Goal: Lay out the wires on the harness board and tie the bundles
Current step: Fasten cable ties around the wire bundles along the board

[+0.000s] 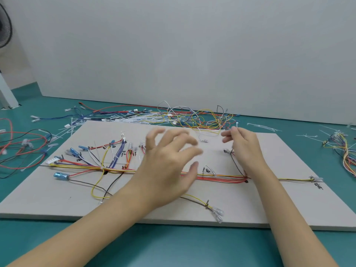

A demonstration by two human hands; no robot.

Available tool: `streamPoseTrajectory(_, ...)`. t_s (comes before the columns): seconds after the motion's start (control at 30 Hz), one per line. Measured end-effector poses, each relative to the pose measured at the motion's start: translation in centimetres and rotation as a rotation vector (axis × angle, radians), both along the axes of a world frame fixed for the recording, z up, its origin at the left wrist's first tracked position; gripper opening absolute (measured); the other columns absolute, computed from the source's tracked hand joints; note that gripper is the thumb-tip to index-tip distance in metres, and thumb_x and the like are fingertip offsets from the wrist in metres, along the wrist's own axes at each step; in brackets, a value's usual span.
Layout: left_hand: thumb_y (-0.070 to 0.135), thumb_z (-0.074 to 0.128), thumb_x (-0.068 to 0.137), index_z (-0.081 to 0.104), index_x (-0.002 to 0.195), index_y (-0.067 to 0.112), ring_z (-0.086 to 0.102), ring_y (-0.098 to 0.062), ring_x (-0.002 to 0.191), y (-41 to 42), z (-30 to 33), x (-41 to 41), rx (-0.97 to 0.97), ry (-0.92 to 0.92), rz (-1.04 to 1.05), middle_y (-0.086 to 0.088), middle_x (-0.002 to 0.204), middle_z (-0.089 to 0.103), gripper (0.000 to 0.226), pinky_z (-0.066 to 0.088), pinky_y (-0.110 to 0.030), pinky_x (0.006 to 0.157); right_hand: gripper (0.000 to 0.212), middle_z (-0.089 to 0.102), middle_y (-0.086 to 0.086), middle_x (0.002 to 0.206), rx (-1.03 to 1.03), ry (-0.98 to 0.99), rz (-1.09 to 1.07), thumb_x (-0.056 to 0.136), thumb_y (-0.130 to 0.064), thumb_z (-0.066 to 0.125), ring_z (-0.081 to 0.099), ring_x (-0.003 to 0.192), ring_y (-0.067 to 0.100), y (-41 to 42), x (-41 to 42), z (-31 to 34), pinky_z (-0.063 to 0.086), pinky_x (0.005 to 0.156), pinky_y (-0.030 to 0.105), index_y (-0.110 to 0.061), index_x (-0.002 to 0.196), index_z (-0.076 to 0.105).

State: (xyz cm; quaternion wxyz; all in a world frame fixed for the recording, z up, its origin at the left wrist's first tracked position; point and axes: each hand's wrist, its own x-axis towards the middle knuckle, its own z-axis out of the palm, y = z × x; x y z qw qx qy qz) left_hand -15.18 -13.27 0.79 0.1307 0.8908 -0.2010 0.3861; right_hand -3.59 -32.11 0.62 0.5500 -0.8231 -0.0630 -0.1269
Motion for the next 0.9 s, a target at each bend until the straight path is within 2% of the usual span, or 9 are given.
streamPoseTrajectory(0.07, 0.028, 0.061, 0.088, 0.074, 0.099, 0.022, 0.057, -0.004, 0.097, -1.5, 0.2, 0.5, -0.318, 0.328, -0.138, 0.011, 0.099, 0.067, 0.018, 0.036, -0.023, 0.09, 0.04, 0.069, 0.006, 0.083, 0.196, 0.095, 0.155, 0.105, -0.022, 0.035, 0.052, 0.065, 0.009, 1.0, -1.2, 0.8, 0.037, 0.059, 0.022, -0.006, 0.097, 0.07)
streamPoseTrajectory(0.1, 0.023, 0.063, 0.09, 0.075, 0.099, 0.019, 0.058, -0.001, 0.088, -2.1, 0.1, 0.9, -0.486, 0.471, -0.178, 0.008, 0.096, 0.069, 0.015, 0.041, -0.016, 0.082, 0.04, 0.071, 0.002, 0.086, 0.217, 0.129, 0.229, 0.104, -0.023, 0.034, 0.055, 0.072, 0.011, 1.5, -1.7, 1.0, 0.039, 0.064, 0.024, -0.01, 0.099, 0.072)
streamPoseTrajectory(0.17, 0.018, 0.064, 0.091, 0.076, 0.096, 0.016, 0.06, 0.0, 0.077, -2.6, 0.0, 1.9, -0.681, 0.551, -0.164, 0.006, 0.089, 0.072, 0.013, 0.042, -0.009, 0.069, 0.041, 0.074, -0.003, 0.099, 0.212, 0.169, 0.356, 0.104, -0.029, 0.033, 0.061, 0.093, 0.014, 2.3, -2.5, 1.0, 0.041, 0.083, 0.032, -0.021, 0.102, 0.073)
streamPoseTrajectory(0.3, 0.018, 0.063, 0.092, 0.072, 0.077, 0.028, 0.061, -0.007, 0.069, -2.7, -0.4, 2.7, -0.894, 0.676, -0.217, 0.005, 0.072, 0.07, 0.02, 0.053, -0.029, 0.073, 0.043, 0.071, -0.007, 0.113, 0.301, 0.232, 0.493, 0.103, -0.036, 0.031, 0.057, 0.116, 0.014, 3.4, -3.2, 0.9, 0.04, 0.097, 0.038, -0.028, 0.105, 0.073)
streamPoseTrajectory(0.4, 0.012, 0.061, 0.094, 0.071, 0.077, 0.018, 0.064, -0.012, 0.066, -3.0, -0.7, 2.4, -1.035, 0.785, -0.314, -0.003, 0.074, 0.071, 0.021, 0.056, -0.033, 0.072, 0.042, 0.071, -0.005, 0.113, 0.369, 0.257, 0.537, 0.103, -0.038, 0.032, 0.056, 0.118, 0.016, 3.9, -3.6, 0.9, 0.041, 0.097, 0.04, -0.027, 0.104, 0.073)
streamPoseTrajectory(0.47, 0.008, 0.06, 0.094, 0.072, 0.076, 0.014, 0.059, -0.009, 0.059, -2.9, -0.7, 2.3, -1.092, 0.791, -0.344, -0.004, 0.068, 0.065, 0.023, 0.053, -0.024, 0.063, 0.04, 0.071, -0.006, 0.111, 0.367, 0.252, 0.553, 0.102, -0.036, 0.035, 0.059, 0.113, 0.015, 4.1, -3.9, 1.0, 0.045, 0.093, 0.037, -0.027, 0.103, 0.074)
streamPoseTrajectory(0.6, 0.006, 0.063, 0.091, 0.074, 0.079, 0.008, 0.051, -0.006, 0.053, -2.4, -0.7, 2.1, -1.155, 0.748, -0.279, -0.011, 0.069, 0.061, 0.017, 0.045, -0.018, 0.057, 0.025, 0.072, -0.004, 0.106, 0.394, 0.186, 0.461, 0.096, -0.024, 0.052, 0.053, 0.081, 0.011, 4.0, -4.1, 1.3, 0.042, 0.063, 0.023, -0.015, 0.099, 0.076)
streamPoseTrajectory(0.77, 0.008, 0.063, 0.091, 0.076, 0.078, 0.009, 0.051, -0.01, 0.055, -2.1, -1.0, 1.9, -1.188, 0.792, -0.276, -0.006, 0.062, 0.057, 0.018, 0.044, -0.017, 0.057, 0.02, 0.055, 0.002, 0.083, 0.501, 0.15, 0.426, 0.093, -0.02, 0.06, 0.033, 0.058, 0.012, 4.0, -4.0, 1.2, 0.025, 0.048, 0.022, -0.008, 0.1, 0.075)
streamPoseTrajectory(0.9, 0.008, 0.063, 0.09, 0.075, 0.074, 0.012, 0.048, -0.009, 0.052, -2.2, -1.2, 1.8, -1.228, 0.803, -0.304, -0.002, 0.058, 0.054, 0.021, 0.042, -0.018, 0.055, 0.019, 0.057, -0.004, 0.071, 0.648, 0.192, 0.42, 0.09, -0.012, 0.062, 0.043, 0.055, 0.009, 3.9, -4.1, 1.2, 0.033, 0.042, 0.018, 0.0, 0.099, 0.073)
